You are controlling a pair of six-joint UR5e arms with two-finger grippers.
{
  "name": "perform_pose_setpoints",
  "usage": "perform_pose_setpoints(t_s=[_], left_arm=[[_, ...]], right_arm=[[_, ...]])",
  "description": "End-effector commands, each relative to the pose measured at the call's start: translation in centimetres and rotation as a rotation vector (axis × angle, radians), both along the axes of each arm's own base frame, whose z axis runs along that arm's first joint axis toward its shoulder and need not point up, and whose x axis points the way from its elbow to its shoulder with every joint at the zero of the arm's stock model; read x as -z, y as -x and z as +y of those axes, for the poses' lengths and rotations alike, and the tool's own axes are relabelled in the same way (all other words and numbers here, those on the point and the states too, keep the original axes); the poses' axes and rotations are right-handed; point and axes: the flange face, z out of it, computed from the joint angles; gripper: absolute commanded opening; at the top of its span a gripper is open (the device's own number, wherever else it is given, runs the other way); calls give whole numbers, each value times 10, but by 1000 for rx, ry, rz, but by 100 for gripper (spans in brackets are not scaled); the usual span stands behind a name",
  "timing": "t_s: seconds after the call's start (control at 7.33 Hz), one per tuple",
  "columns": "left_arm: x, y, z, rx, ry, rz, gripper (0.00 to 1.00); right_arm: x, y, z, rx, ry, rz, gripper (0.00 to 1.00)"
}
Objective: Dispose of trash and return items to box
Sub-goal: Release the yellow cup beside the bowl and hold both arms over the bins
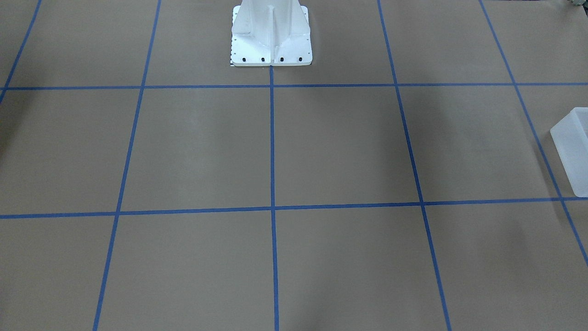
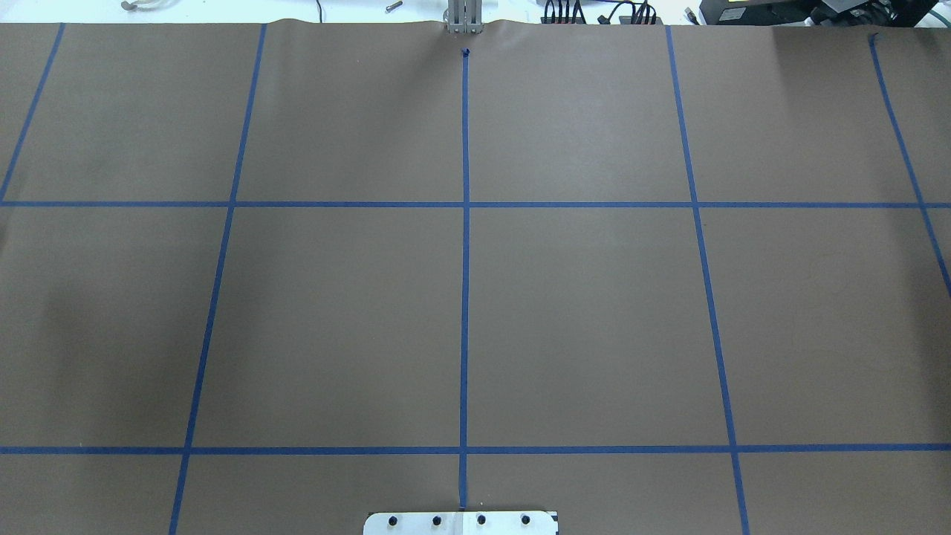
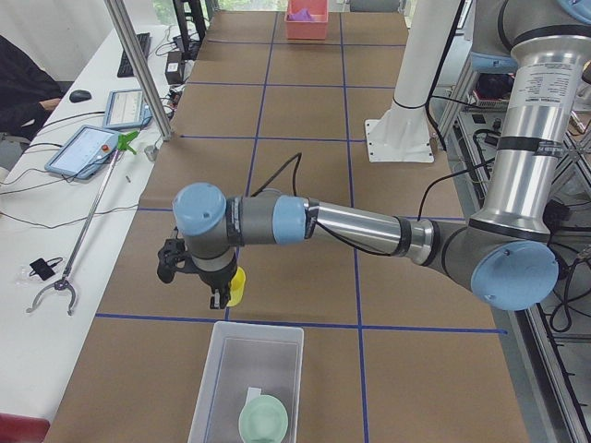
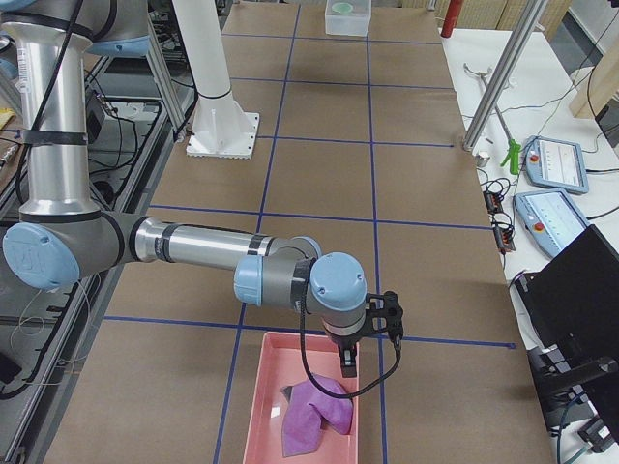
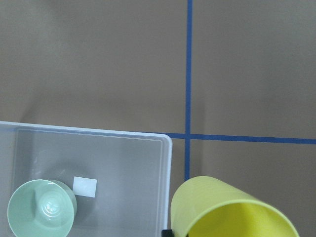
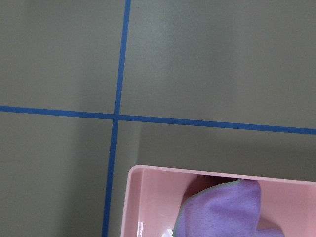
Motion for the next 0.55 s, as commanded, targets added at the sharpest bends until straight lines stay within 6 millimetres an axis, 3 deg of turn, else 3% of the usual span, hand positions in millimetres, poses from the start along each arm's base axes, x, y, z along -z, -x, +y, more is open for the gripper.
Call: perform_pose_setpoints(t_s=[0.0, 0.27, 0.41], left_arm=[[-88, 6, 30, 8, 5, 3, 0], [-143, 5, 38, 15, 42, 9, 0], [-156, 3, 41, 25, 51, 21, 0]], right_arm=[[27, 28, -2, -29, 38, -26, 100], [41, 47, 6, -36, 58, -33, 100], [45, 49, 7, -30, 52, -41, 100]])
